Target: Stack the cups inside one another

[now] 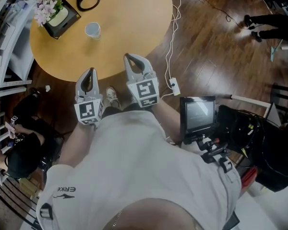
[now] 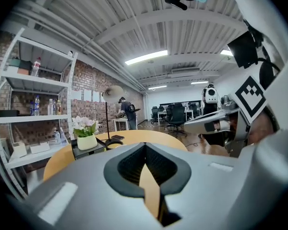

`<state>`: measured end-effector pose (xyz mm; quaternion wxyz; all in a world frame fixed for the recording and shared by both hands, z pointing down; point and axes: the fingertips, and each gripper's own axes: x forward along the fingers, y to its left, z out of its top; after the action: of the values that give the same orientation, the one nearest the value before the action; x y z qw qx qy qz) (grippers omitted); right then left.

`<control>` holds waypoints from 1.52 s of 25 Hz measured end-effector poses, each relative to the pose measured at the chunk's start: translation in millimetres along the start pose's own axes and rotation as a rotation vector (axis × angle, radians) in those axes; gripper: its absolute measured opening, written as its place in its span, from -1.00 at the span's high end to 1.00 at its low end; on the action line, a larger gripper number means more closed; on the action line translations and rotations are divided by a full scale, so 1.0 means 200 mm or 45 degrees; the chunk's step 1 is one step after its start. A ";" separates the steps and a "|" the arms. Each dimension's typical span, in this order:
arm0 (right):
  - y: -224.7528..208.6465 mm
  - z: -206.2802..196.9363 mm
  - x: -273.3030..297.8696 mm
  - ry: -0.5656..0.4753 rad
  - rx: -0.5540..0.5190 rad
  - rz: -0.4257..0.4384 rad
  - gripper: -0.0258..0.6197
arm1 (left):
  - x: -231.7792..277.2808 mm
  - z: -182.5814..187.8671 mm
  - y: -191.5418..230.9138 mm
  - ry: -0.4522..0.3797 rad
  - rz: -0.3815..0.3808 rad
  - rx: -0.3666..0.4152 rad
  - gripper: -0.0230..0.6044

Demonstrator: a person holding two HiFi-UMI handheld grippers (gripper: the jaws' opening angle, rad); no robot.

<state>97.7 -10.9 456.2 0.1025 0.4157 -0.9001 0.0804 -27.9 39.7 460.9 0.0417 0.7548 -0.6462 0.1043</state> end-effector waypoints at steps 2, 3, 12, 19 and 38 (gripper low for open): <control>0.03 -0.01 -0.05 0.002 0.007 0.012 0.88 | -0.03 0.00 -0.02 0.001 -0.006 0.015 0.92; 0.04 -0.02 -0.08 0.003 0.010 0.018 0.88 | -0.05 0.01 -0.04 -0.004 -0.011 0.025 0.92; 0.24 0.04 -0.22 -0.024 0.013 0.013 0.88 | -0.19 0.12 0.02 -0.085 -0.052 0.053 0.92; 0.50 0.12 -0.18 -0.029 -0.046 -0.048 0.88 | -0.30 0.10 0.22 -0.150 -0.094 -0.017 0.92; 0.76 0.05 -0.31 -0.023 0.058 -0.151 0.88 | -0.50 0.07 0.38 -0.214 -0.169 -0.073 0.92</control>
<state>19.8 129.6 421.7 0.0894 0.4713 -0.8727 0.0910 -115.7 121.1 420.3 0.0157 0.8005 -0.5988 0.0192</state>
